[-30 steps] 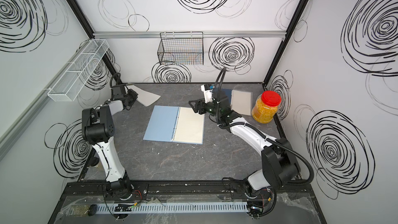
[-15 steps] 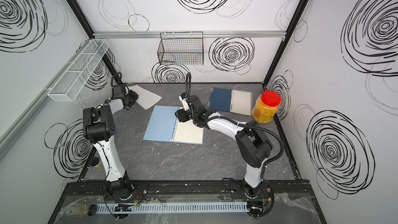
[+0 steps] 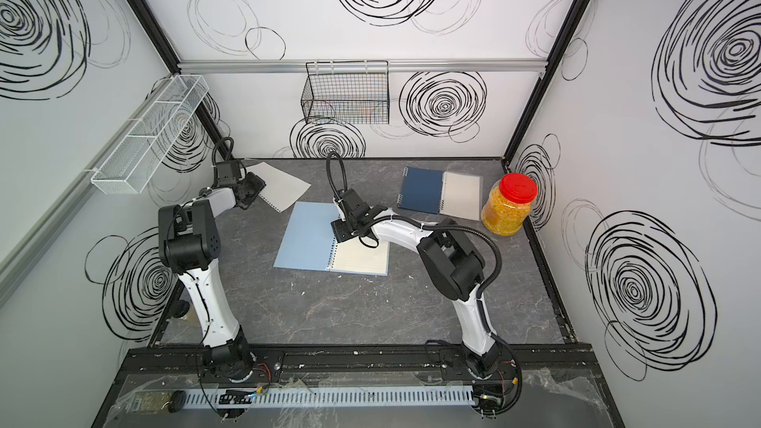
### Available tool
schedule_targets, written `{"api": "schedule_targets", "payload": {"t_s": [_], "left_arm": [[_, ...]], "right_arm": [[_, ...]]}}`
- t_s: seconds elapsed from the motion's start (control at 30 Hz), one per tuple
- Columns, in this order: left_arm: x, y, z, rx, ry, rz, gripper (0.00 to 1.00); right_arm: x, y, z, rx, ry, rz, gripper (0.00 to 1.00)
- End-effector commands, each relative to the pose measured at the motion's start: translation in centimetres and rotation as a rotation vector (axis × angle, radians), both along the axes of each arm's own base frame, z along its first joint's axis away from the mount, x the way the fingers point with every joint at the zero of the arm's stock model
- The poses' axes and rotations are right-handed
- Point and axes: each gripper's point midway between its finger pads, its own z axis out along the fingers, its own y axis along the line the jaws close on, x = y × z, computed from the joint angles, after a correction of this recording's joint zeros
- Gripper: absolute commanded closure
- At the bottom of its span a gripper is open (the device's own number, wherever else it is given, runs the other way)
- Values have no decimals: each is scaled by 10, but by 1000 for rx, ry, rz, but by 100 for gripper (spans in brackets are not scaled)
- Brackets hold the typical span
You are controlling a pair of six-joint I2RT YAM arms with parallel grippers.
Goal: Tear off pages from different notebooks
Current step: Place the paper at the corner of the board.
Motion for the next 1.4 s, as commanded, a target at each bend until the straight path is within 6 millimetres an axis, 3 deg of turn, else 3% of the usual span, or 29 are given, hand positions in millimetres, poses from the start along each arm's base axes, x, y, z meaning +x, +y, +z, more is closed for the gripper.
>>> {"api": "schedule_targets", "payload": {"t_s": [0.0, 0.27, 0.67, 1.37], "left_arm": [[5, 5, 10, 31, -22, 4, 55], [-1, 7, 7, 43, -7, 6, 50], [-20, 18, -5, 53, 22, 24, 41], [-30, 23, 14, 98, 8, 26, 22]], "right_arm": [[-2, 3, -4, -22, 19, 0, 38], [-6, 9, -20, -52, 43, 14, 38], [-2, 16, -27, -69, 61, 7, 38], [1, 15, -42, -137, 76, -18, 38]]}}
